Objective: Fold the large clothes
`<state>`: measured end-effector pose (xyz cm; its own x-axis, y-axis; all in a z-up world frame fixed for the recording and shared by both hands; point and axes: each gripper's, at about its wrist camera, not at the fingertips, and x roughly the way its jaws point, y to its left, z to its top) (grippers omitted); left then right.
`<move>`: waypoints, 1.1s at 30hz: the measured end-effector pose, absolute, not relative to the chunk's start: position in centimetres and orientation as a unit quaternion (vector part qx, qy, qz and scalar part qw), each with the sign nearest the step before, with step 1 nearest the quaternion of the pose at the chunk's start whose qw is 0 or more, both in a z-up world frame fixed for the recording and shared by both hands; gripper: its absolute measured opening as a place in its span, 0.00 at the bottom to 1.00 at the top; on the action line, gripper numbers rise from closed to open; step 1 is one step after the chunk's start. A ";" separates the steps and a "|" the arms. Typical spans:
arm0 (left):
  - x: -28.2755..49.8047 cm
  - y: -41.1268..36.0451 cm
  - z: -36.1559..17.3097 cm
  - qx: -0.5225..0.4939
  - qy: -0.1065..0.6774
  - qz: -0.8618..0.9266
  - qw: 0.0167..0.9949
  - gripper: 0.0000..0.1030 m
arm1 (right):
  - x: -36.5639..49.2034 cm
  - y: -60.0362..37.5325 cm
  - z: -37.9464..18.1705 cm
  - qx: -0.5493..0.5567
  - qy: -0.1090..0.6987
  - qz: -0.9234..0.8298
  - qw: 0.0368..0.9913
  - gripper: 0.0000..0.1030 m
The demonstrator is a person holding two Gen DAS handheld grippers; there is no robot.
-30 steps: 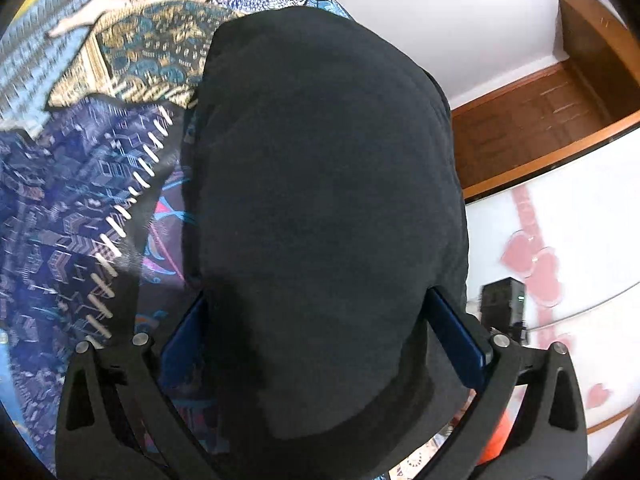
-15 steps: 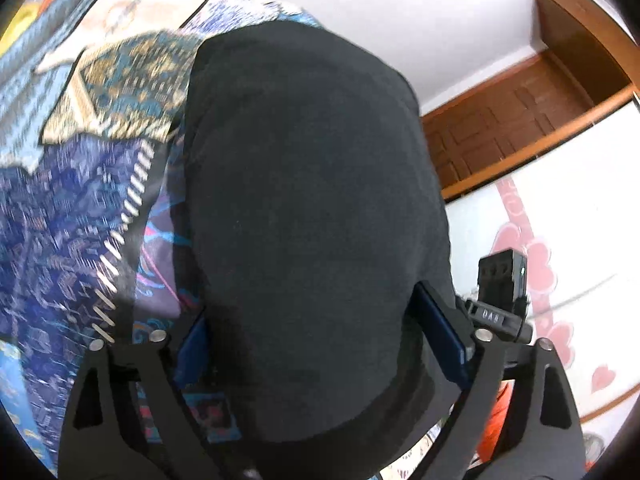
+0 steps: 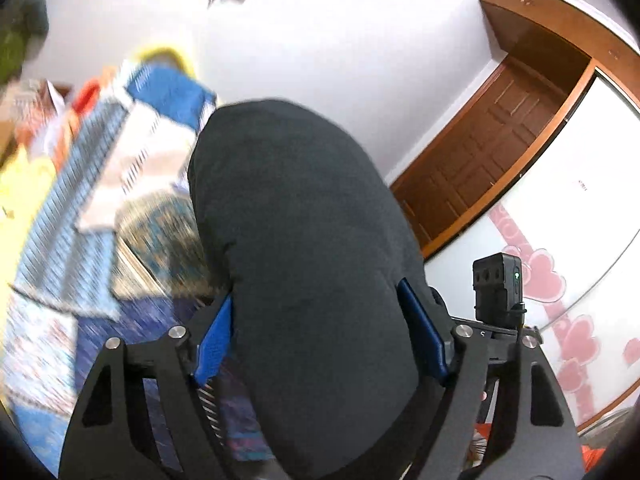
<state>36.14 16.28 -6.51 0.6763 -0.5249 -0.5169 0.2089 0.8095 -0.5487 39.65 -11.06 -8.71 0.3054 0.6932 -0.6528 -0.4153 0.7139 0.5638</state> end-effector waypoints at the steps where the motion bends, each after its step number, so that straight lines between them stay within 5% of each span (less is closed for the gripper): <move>1: 36.1 17.3 -5.8 -0.225 0.335 -0.200 0.893 0.75 | 39.9 -10.2 -8.6 0.143 0.471 0.354 0.795 0.13; 7: 37.5 24.2 -7.3 -0.212 0.312 -0.136 0.916 0.70 | 42.4 -1.2 -8.4 0.113 0.455 0.377 0.799 0.12; 18: 36.2 40.3 -23.7 -0.287 0.413 0.040 0.863 0.66 | 42.5 11.6 -20.7 0.017 0.561 0.370 0.740 0.18; 26: 34.0 38.2 -21.5 -0.180 0.429 0.057 0.883 0.68 | 40.1 10.3 -18.8 -0.082 0.544 0.340 0.763 0.37; 33: 29.5 35.2 -18.1 -0.116 0.428 0.063 0.894 0.68 | 36.8 9.9 -17.3 -0.111 0.531 0.324 0.775 0.41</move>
